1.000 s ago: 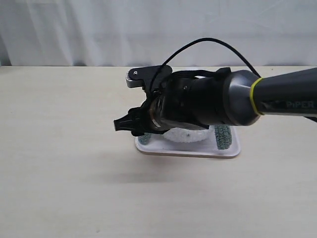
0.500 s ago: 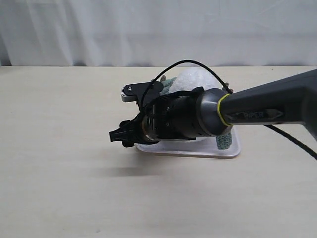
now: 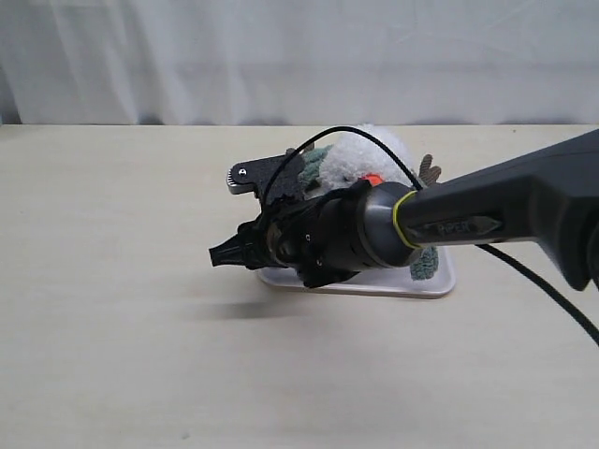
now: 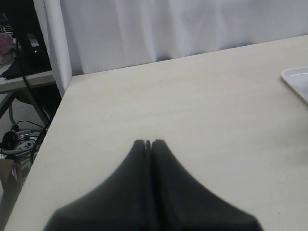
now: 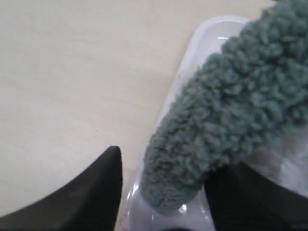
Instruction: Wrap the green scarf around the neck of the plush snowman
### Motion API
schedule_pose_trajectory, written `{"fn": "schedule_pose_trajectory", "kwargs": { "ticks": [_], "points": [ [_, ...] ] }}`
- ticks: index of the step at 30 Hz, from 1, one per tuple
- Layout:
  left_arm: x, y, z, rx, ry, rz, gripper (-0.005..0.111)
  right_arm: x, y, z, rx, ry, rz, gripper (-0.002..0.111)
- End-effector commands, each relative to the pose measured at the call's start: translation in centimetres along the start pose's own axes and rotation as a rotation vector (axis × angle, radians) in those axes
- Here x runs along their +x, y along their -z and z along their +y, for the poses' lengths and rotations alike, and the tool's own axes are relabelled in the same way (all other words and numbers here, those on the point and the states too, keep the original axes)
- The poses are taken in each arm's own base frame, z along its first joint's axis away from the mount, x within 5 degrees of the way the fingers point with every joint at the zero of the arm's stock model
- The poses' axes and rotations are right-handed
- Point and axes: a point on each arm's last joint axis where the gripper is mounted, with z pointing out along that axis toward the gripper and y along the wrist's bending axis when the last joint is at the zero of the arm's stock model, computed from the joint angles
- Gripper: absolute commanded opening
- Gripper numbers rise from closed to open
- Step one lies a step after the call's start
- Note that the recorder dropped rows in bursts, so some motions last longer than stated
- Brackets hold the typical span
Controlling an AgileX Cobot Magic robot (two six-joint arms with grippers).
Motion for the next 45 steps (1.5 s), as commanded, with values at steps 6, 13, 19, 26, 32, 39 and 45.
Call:
{"fn": "schedule_pose_trajectory", "kwargs": {
  "ticks": [6, 13, 19, 26, 32, 39, 45],
  "points": [
    [0.0, 0.0, 0.0, 0.0, 0.005, -0.009, 0.0, -0.3, -0.1, -0.4, 0.021, 0.017, -0.018, 0.006],
    [0.0, 0.0, 0.0, 0.0, 0.005, -0.009, 0.0, -2.4, 2.7, 0.1, -0.071, 0.089, -0.029, 0.004],
    [0.0, 0.0, 0.0, 0.0, 0.005, -0.009, 0.0, -2.1, 5.5, -2.0, 0.091, 0.267, 0.198, 0.004],
    [0.0, 0.0, 0.0, 0.0, 0.005, -0.009, 0.0, -4.0, 9.5, -3.2, 0.129, 0.304, 0.219, 0.004],
    [0.0, 0.0, 0.0, 0.0, 0.005, -0.009, 0.0, -3.3, 10.3, -4.4, 0.226, 0.377, 0.351, 0.004],
    [0.0, 0.0, 0.0, 0.0, 0.005, -0.009, 0.0, -2.7, 10.2, -4.6, 0.25, 0.413, 0.409, 0.004],
    [0.0, 0.0, 0.0, 0.0, 0.005, -0.009, 0.0, -1.2, 9.9, -4.9, 0.238, 0.456, 0.457, 0.004]
  ]
}}
